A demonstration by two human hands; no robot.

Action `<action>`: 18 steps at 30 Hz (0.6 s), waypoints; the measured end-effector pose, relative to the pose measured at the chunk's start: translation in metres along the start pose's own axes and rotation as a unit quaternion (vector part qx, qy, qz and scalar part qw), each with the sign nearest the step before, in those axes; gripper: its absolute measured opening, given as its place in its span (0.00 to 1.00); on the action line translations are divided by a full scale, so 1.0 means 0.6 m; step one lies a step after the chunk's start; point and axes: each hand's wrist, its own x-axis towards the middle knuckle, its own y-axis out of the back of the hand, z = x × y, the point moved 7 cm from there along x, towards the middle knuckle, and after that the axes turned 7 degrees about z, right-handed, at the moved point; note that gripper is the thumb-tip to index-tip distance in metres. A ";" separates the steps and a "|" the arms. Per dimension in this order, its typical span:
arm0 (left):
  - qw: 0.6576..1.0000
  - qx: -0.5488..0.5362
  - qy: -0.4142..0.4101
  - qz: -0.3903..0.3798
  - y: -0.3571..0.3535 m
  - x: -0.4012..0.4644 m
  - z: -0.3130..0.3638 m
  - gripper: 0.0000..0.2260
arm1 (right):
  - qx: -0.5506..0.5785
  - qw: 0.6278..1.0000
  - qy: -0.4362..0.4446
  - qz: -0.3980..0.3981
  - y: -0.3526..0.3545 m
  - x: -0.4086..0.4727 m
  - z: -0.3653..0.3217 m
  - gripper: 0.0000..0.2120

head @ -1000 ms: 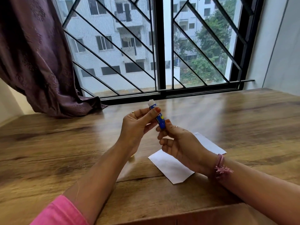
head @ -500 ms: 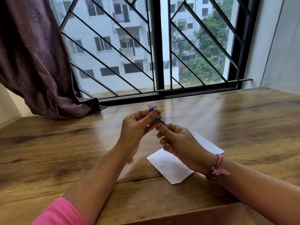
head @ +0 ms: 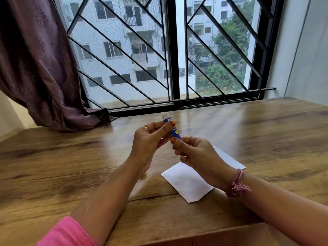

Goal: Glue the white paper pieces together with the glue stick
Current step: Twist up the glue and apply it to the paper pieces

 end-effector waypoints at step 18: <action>1.000 -0.011 -0.001 -0.001 -0.001 0.002 -0.001 0.12 | -0.009 1.000 0.005 0.009 0.001 0.001 -0.001 0.23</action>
